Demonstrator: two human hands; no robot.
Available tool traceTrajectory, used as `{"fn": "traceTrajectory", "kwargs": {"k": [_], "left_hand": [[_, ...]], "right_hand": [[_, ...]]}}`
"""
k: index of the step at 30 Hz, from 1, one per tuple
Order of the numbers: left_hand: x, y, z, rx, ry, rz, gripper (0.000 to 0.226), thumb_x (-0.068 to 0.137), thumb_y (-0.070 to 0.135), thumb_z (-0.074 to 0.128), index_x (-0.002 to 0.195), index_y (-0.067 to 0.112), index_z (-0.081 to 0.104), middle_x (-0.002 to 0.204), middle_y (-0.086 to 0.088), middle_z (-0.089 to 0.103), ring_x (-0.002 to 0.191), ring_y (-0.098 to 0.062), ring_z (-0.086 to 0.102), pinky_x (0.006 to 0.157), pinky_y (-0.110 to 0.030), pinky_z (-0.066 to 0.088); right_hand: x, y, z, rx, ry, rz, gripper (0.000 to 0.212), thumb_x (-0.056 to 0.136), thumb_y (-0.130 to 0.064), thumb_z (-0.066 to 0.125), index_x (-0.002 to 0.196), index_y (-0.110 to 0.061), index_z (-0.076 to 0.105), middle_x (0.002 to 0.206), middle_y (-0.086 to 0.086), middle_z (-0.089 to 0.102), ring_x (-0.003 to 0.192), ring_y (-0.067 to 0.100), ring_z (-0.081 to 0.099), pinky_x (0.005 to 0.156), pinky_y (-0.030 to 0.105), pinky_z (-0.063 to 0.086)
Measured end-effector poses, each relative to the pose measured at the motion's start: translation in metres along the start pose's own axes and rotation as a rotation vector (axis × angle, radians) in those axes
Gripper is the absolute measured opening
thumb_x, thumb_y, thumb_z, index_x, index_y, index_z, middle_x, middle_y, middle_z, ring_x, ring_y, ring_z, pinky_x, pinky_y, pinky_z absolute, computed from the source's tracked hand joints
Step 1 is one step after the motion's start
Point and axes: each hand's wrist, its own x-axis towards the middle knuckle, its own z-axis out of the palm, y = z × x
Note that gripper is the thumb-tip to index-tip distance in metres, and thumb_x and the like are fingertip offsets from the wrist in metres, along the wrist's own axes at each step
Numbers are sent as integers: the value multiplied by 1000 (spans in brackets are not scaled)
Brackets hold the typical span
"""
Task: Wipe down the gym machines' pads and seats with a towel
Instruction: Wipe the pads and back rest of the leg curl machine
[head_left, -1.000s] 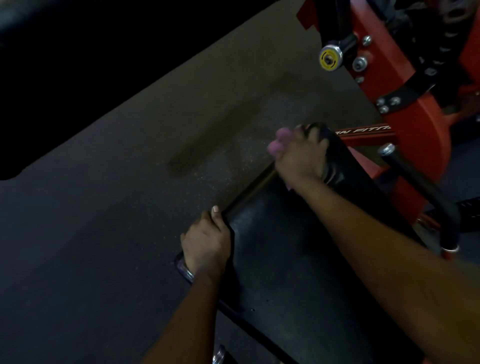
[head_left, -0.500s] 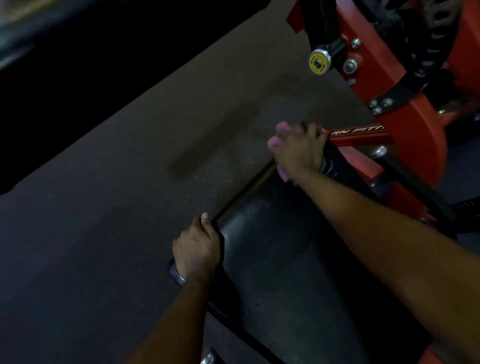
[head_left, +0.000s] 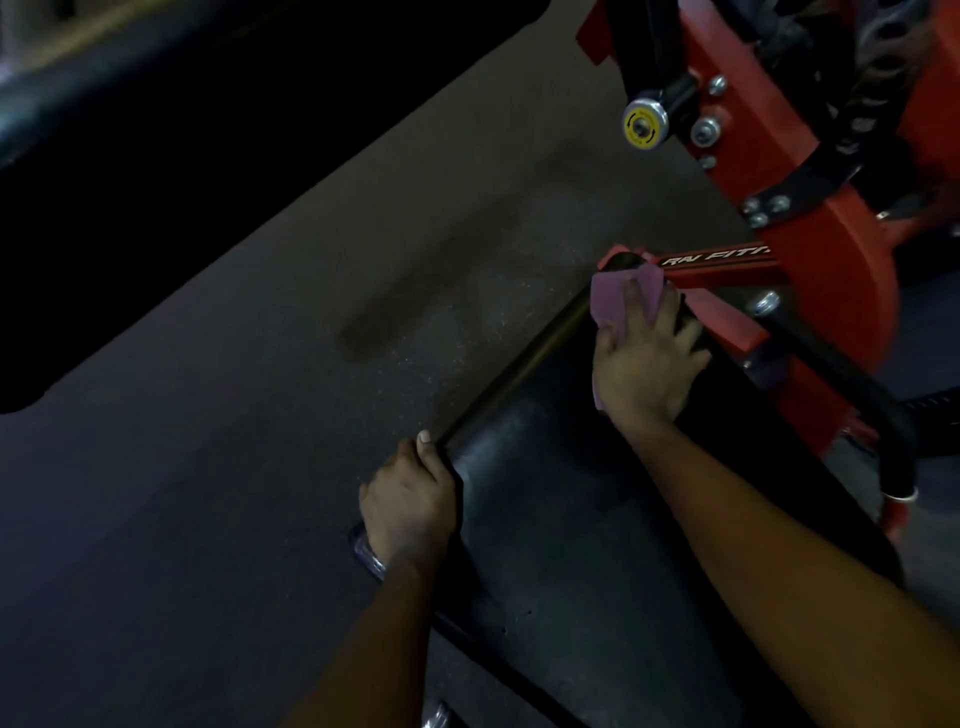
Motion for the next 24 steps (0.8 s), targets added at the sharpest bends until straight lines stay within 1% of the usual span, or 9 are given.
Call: {"fn": "traceTrajectory", "kwargs": {"k": [2, 4, 7, 10, 14, 16, 19, 21, 24], "left_hand": [[0, -1, 0, -1, -5, 21, 44, 106, 44, 25, 79, 23, 53, 73, -2, 63, 62, -18, 46, 77, -41, 47], [-2, 0, 0, -3, 7, 30, 43, 106, 44, 26, 80, 23, 53, 76, -4, 64, 63, -18, 45, 73, -38, 42], [-1, -1, 0, 3, -1, 35, 47, 106, 45, 24, 84, 21, 58, 78, -6, 67, 65, -21, 50, 74, -39, 45], [-2, -2, 0, 3, -6, 30, 49, 106, 45, 25, 89, 18, 63, 82, -9, 69, 73, -29, 61, 78, -42, 49], [-3, 0, 0, -1, 1, 36, 47, 106, 44, 26, 87, 19, 61, 79, -8, 68, 70, -28, 60, 79, -45, 50], [-3, 0, 0, 4, 19, 41, 46, 106, 43, 26, 86, 18, 60, 79, -9, 68, 66, -26, 56, 77, -43, 49], [-4, 1, 1, 10, 27, 53, 45, 106, 42, 27, 85, 20, 59, 76, -7, 67, 61, -18, 44, 75, -41, 47], [-3, 1, 2, 12, 35, 51, 44, 106, 42, 27, 86, 20, 60, 76, -6, 67, 61, -17, 42, 74, -41, 46], [-5, 1, 2, 2, 41, 58, 42, 106, 43, 26, 81, 23, 53, 72, -3, 62, 61, -18, 44, 73, -40, 47]], "right_hand": [[31, -5, 2, -2, -35, 9, 62, 99, -47, 44, 158, -38, 27, 164, 10, 25, 131, 44, 40, 99, 58, 37], [62, -5, 0, 45, -93, 4, 61, 99, -49, 44, 157, -39, 28, 162, 9, 27, 132, 43, 39, 103, 60, 35], [77, 0, -2, 72, -147, -15, 60, 99, -48, 45, 156, -39, 30, 161, 8, 29, 133, 43, 39, 105, 59, 34], [34, 12, -3, 69, -49, -34, 60, 97, -45, 47, 155, -36, 33, 162, 9, 29, 127, 43, 44, 99, 53, 39], [-41, 40, 7, 22, 42, 14, 63, 95, -41, 51, 156, -32, 35, 162, 12, 30, 114, 43, 49, 88, 49, 44], [-47, 43, 10, 5, 49, 20, 63, 96, -41, 50, 156, -32, 35, 161, 13, 32, 115, 43, 49, 87, 50, 45], [-22, 39, 10, 3, 31, 34, 62, 95, -40, 51, 155, -33, 36, 159, 13, 35, 120, 44, 48, 92, 53, 43], [6, 36, 9, 41, 2, 45, 62, 95, -41, 49, 155, -34, 35, 157, 12, 36, 123, 44, 47, 96, 55, 40], [46, 42, 3, 133, -74, 73, 61, 96, -41, 45, 156, -35, 31, 150, 13, 42, 126, 43, 45, 101, 56, 37]]}}
